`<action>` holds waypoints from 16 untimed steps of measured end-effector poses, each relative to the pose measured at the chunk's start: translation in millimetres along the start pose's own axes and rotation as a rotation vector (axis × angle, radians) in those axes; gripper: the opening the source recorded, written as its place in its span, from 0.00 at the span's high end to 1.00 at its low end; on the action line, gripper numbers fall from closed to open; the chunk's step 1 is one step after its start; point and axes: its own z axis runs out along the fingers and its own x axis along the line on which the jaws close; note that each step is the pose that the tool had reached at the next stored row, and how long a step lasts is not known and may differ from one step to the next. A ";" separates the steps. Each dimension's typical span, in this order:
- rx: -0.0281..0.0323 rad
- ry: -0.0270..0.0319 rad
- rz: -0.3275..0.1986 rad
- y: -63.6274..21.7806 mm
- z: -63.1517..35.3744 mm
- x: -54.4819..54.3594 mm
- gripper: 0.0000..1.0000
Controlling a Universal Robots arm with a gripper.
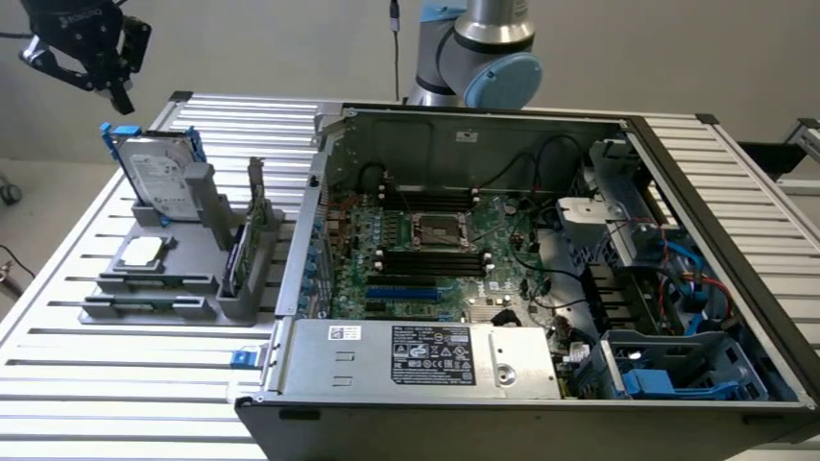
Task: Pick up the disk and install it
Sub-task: 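Pick up the disk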
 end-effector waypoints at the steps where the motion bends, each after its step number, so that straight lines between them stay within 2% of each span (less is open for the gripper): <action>1: -0.0002 0.0007 -0.019 0.0 0.0 0.0 0.89; 16: -0.0035 0.0122 -0.292 0.0 0.1 0.0 0.89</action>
